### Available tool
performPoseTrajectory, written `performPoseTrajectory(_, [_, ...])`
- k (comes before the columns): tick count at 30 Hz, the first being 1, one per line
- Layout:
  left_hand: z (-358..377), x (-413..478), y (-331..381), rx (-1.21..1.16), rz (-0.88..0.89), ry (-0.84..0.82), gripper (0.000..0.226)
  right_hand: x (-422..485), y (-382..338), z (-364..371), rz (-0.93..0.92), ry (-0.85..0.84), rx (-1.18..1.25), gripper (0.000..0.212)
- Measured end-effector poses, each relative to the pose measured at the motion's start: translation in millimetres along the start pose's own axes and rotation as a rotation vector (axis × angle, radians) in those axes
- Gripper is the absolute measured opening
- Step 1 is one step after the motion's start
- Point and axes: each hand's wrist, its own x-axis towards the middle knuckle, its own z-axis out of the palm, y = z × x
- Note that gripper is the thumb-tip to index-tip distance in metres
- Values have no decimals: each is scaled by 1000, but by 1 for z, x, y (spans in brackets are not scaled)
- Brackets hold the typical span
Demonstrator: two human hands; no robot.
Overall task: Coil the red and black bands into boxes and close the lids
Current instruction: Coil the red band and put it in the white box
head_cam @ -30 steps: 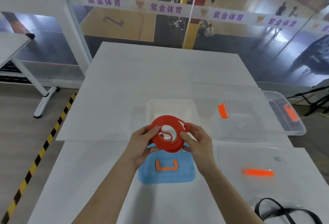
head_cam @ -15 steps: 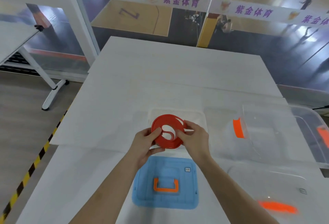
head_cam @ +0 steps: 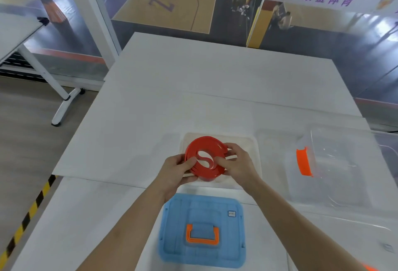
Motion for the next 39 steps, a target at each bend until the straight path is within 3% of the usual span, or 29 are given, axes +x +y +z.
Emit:
performPoseTrajectory(8, [8,4,-1,-95,67,41,32,-1,-4,-12,80,-63,279,36])
performPoseTrajectory(17, [-4,9,8,186,94,16,37,7,6,-6,120,-17,360,38])
performPoseTrajectory(25, [-9,19,7,173,94,108,34,17,18,-11,190,-48,446,41])
performPoseTrajectory(29, [-12,27,4,485,195,145,30,22,23,-9,203,-29,442,40])
performPoseTrajectory(33, [-20,38,0,811,355,386,29,34,25,-9,229,-5,400,39])
performPoseTrajectory(39, [-16,50,-8,929,173,265,55,63,34,8,287,21,264,39])
